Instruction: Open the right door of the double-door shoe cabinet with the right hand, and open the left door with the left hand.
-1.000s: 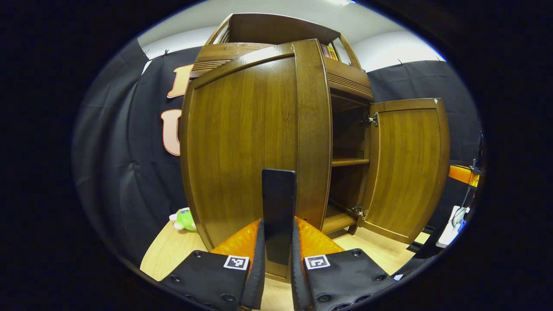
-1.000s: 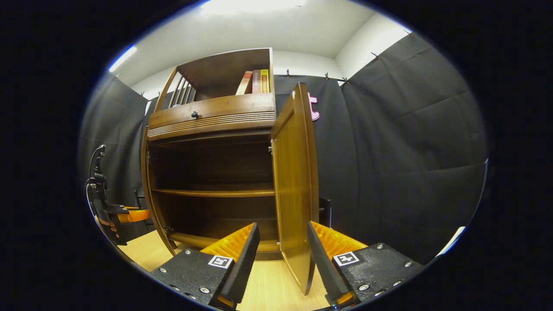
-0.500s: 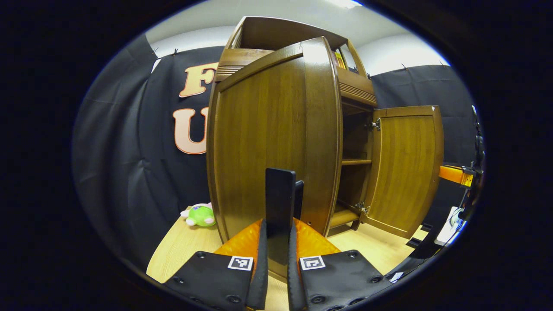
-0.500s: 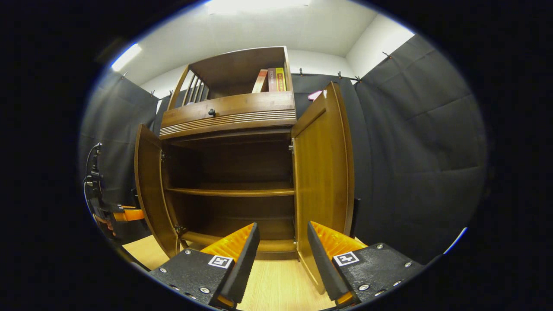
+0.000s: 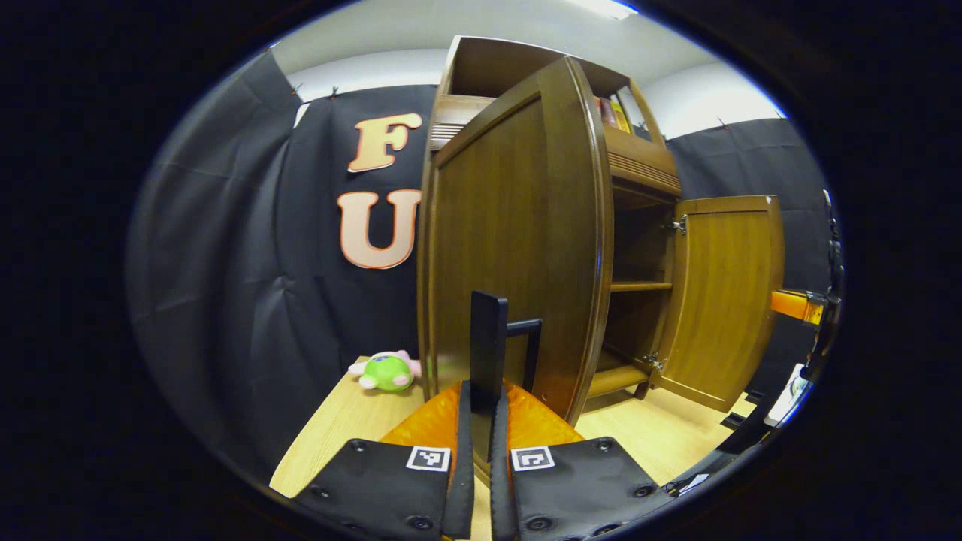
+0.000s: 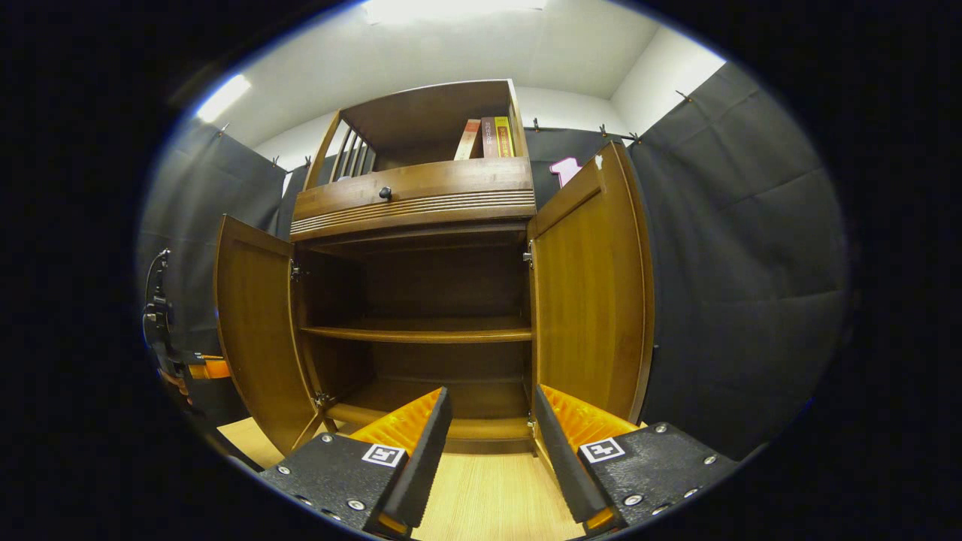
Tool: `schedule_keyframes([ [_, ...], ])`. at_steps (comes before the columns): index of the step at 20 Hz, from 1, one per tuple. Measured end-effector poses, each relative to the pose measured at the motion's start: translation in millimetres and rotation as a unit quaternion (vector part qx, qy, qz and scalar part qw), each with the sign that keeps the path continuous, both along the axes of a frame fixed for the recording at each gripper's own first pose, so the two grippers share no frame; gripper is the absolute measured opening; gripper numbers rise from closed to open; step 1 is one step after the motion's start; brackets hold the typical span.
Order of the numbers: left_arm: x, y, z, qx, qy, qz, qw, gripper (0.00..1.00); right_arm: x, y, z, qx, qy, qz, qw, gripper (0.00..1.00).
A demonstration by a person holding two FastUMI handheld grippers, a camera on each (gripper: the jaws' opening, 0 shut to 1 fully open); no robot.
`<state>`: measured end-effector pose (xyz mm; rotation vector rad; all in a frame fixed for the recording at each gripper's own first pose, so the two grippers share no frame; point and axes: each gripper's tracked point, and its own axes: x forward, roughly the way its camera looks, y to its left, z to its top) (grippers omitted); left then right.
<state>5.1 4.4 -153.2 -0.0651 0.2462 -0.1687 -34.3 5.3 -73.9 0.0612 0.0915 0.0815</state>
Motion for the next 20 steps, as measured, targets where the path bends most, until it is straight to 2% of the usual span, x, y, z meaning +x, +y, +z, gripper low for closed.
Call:
schedule_keyframes([
  [2,-4.4,15.5,1.3,0.01,-0.003,0.008,1.0,0.14,2.0,4.7,0.2,0.005,0.0,0.004,1.0,0.7],
  [7,-7.4,38.7,0.5,-0.005,-0.002,-0.001,1.0,0.14,4.1,15.9,-1.5,0.006,-0.001,0.009,1.0,0.7],
  [11,-7.3,63.7,2.4,-0.008,-0.004,0.009,1.0,0.15,9.3,26.2,-3.9,0.004,0.001,0.014,1.0,0.7],
  [14,-7.0,82.5,4.4,-0.015,-0.009,0.019,1.0,0.15,12.0,30.4,-6.3,0.003,0.004,0.017,1.0,0.62],
  [15,-7.5,86.8,4.2,-0.015,-0.009,0.021,1.0,0.14,14.4,34.9,-6.6,0.003,0.004,0.019,1.0,0.7],
  [16,-6.9,91.0,3.2,-0.013,-0.01,0.023,1.0,0.15,15.6,38.1,-6.9,0.004,0.005,0.021,1.0,0.7],
  [17,-7.8,93.4,3.2,-0.011,-0.01,0.024,1.0,0.09,16.9,40.7,-7.4,0.004,0.006,0.023,1.0,0.7],
  [20,-11.2,102.9,5.0,-0.007,-0.014,0.028,0.999,0.09,18.4,46.7,-10.2,0.005,0.009,0.027,1.0,0.7],
])
